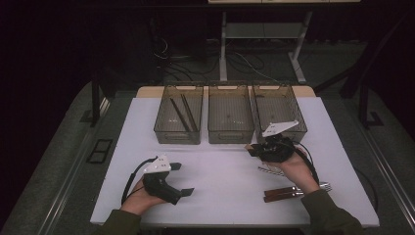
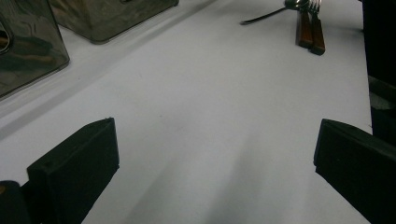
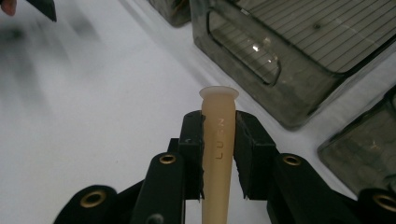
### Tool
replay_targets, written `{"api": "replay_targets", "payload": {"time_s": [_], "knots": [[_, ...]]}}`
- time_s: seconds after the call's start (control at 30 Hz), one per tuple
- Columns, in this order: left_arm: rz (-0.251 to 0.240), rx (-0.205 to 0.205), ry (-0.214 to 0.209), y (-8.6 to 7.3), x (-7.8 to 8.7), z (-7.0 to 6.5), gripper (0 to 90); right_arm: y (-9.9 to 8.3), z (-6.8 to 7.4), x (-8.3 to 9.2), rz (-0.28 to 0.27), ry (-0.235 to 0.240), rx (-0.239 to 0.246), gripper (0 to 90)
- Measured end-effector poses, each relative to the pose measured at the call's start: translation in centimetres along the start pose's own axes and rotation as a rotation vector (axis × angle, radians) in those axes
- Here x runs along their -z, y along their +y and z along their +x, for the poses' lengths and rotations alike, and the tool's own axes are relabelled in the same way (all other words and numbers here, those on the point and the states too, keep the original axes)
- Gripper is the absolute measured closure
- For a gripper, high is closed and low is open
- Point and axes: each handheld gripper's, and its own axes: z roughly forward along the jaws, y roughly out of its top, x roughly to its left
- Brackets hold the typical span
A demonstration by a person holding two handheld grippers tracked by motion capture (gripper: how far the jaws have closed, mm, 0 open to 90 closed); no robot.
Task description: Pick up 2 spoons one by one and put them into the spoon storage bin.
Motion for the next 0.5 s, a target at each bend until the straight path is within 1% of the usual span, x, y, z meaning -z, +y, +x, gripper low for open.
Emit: {"api": "replay_targets", "payload": {"time_s": [0.23, 0.37, 0.5], "knots": [[-0.004, 0.006, 0.004, 0.0, 0.0, 0.0, 0.0, 1.4, -0.6, 0.2, -0.033, -0.005, -0.014, 73.6], [-0.005, 0.009, 0.005, 0.0, 0.0, 0.0, 0.0, 2.3, -1.0, 0.4, -0.064, -0.009, -0.026, 73.6], [-0.004, 0.007, 0.002, 0.0, 0.0, 0.0, 0.0, 3.4, -1.5, 0.3, -0.072, -0.016, -0.035, 73.6]]}}
